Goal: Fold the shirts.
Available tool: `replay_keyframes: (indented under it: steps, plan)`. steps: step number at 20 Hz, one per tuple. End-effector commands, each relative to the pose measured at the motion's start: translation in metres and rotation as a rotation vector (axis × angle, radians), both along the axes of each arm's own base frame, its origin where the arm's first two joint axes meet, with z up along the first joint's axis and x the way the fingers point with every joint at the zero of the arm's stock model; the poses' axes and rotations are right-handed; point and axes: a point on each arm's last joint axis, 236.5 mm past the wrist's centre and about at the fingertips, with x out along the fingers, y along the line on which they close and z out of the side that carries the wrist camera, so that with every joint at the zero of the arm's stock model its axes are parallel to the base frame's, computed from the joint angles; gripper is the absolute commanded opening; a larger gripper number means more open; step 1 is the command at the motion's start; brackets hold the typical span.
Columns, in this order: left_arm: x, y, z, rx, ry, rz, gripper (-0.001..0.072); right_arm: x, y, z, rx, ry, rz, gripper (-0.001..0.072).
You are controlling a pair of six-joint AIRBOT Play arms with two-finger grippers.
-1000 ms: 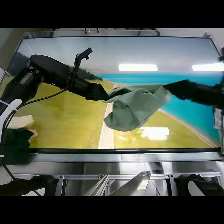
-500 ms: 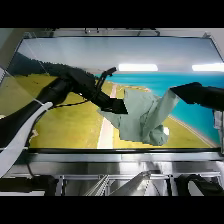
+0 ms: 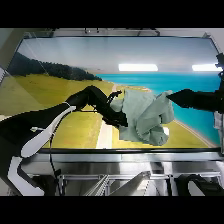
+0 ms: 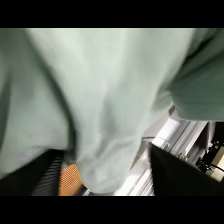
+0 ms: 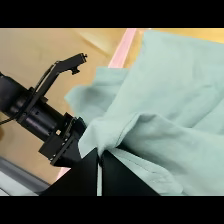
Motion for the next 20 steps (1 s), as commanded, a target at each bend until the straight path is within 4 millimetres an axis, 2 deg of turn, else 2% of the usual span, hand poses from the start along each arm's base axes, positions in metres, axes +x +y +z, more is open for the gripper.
replay_keyframes:
  steps: [1,3,5,6,7,8,10,12,13,14,15,17,18,20]
  plan:
    - [-0.001,-0.002,-0.019,0.026,0.019,0.019,0.0388,0.001,-0.001,-0.002,-0.006,0.000,0.000,0.0018]
    - [-0.004,-0.004,-0.020,0.023,0.018,0.007,0.0019,0.002,-0.002,-0.001,-0.006,-0.003,-0.005,0.0018]
    - [-0.004,-0.005,-0.002,-0.004,0.017,-0.020,0.0019,0.004,-0.004,0.001,-0.018,-0.028,-0.007,0.0018]
    - [-0.001,-0.004,0.017,-0.030,0.003,-0.038,0.0018,0.005,-0.006,0.005,-0.025,-0.045,-0.011,0.0018]
    - [0.007,-0.001,0.046,-0.069,-0.041,-0.051,0.0018,0.006,-0.011,0.012,-0.028,-0.065,-0.026,0.0018]
    - [0.017,0.004,0.080,-0.109,-0.099,-0.057,0.0018,0.007,-0.021,0.026,-0.035,-0.097,-0.053,0.0018]
    - [0.039,0.030,0.163,-0.189,-0.252,-0.037,0.0019,0.010,-0.052,0.065,-0.065,-0.202,-0.148,0.0018]
    - [0.055,0.072,0.254,-0.242,-0.429,0.035,0.0019,0.001,-0.087,0.122,-0.102,-0.339,-0.268,0.0018]
    - [0.055,0.096,0.303,-0.262,-0.540,0.076,0.0019,-0.008,-0.090,0.152,-0.098,-0.401,-0.287,0.0018]
    - [0.048,0.117,0.347,-0.276,-0.659,0.106,0.0019,-0.018,-0.083,0.185,-0.093,-0.479,-0.269,0.0018]
    - [0.034,0.136,0.395,-0.288,-0.804,0.140,0.0019,-0.034,-0.062,0.222,-0.075,-0.581,-0.207,0.0017]
    - [-0.008,0.168,0.483,-0.304,-1.105,0.220,0.0020,-0.077,-0.010,0.291,-0.005,-0.785,-0.041,0.0018]
    - [-0.030,0.183,0.523,-0.302,-1.264,0.279,0.0020,-0.097,0.005,0.322,0.009,-0.888,-0.002,0.0018]
    - [-0.061,0.216,0.585,-0.227,-1.540,0.429,0.0021,-0.115,0.005,0.367,-0.063,-1.063,-0.071,0.0018]
